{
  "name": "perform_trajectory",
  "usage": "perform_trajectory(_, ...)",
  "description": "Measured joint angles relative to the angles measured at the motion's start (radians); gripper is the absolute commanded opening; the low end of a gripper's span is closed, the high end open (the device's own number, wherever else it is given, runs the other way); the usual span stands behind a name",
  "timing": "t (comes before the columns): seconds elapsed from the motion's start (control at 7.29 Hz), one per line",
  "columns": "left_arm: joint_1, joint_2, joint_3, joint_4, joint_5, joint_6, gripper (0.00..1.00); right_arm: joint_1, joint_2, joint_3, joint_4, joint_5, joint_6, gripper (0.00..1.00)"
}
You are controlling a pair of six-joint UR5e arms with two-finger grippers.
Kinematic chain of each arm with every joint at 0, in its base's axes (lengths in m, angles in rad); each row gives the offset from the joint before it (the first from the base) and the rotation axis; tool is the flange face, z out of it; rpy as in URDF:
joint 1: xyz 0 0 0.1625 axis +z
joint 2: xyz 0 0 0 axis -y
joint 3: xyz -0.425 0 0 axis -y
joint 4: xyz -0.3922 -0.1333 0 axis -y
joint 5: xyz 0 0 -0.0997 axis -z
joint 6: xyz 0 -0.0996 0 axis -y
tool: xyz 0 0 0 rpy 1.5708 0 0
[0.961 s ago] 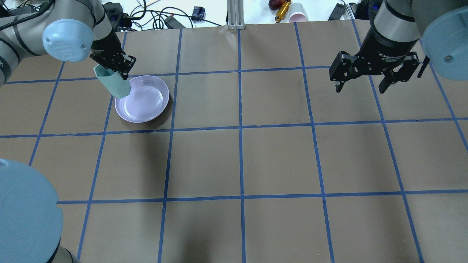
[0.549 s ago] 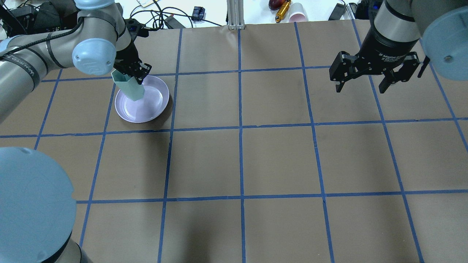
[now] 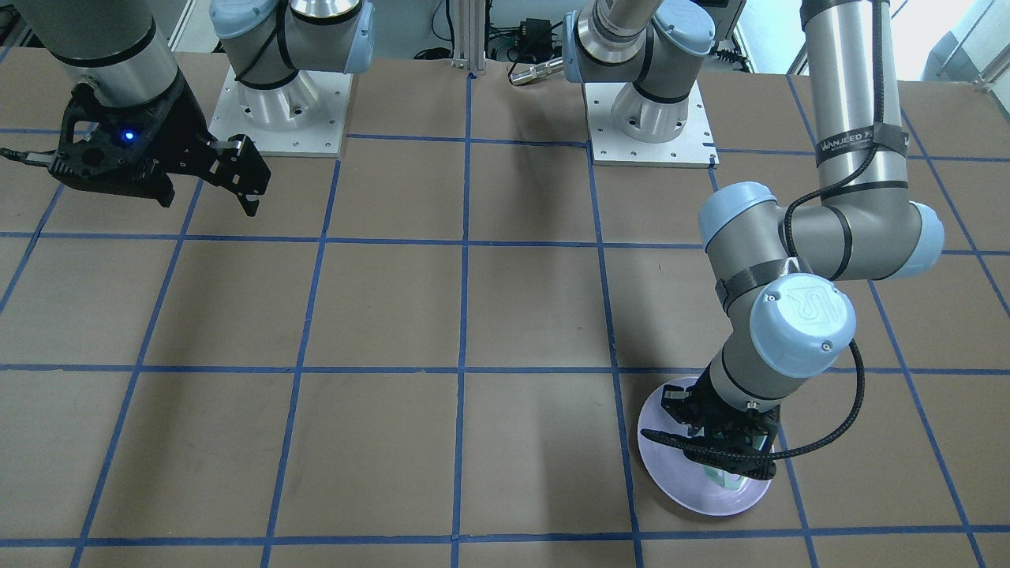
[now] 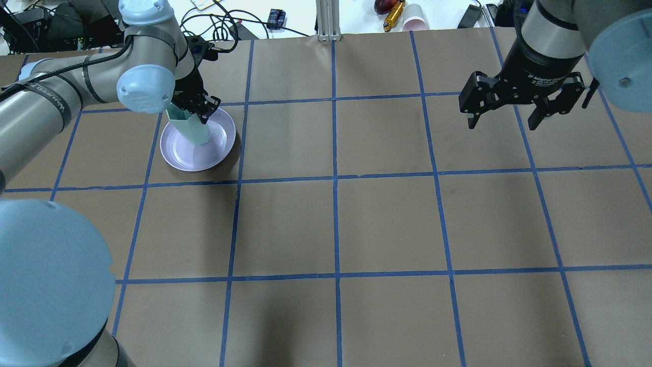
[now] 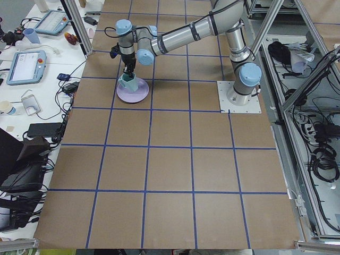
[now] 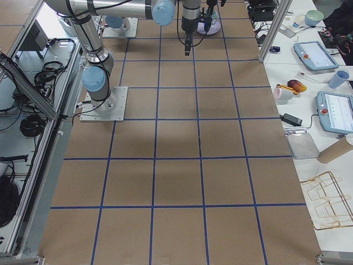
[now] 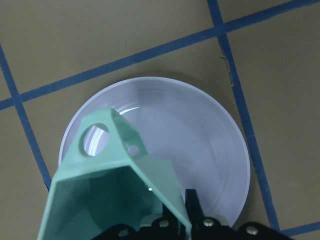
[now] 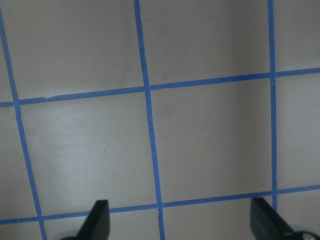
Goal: Flip cup and place on plate
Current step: 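Lower the mug onto the plate and open the left gripper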
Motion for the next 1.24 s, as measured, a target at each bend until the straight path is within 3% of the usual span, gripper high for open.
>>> perform_trajectory(0.14,0.000,-0.004,-0.012,0.024,0.001,-0.001,0.85,0.000,0.000,0.000,0.000,0.000,0.000,1.00)
perform_trajectory(0.27,0.000,-0.002,-0.019,0.036,0.003,-0.005,1.00,0.000,0.000,0.000,0.000,-0.001,0.000,1.00)
perform_trajectory(0.69,0.002,0.033,-0.016,0.005,0.011,-0.003,1.00,0.000,0.001,0.000,0.000,0.000,0.000,1.00)
perform_trajectory(1.24,0.042,0.162,0.045,-0.244,0.007,-0.072,1.00,0.000,0.000,0.000,0.000,0.000,0.000,1.00)
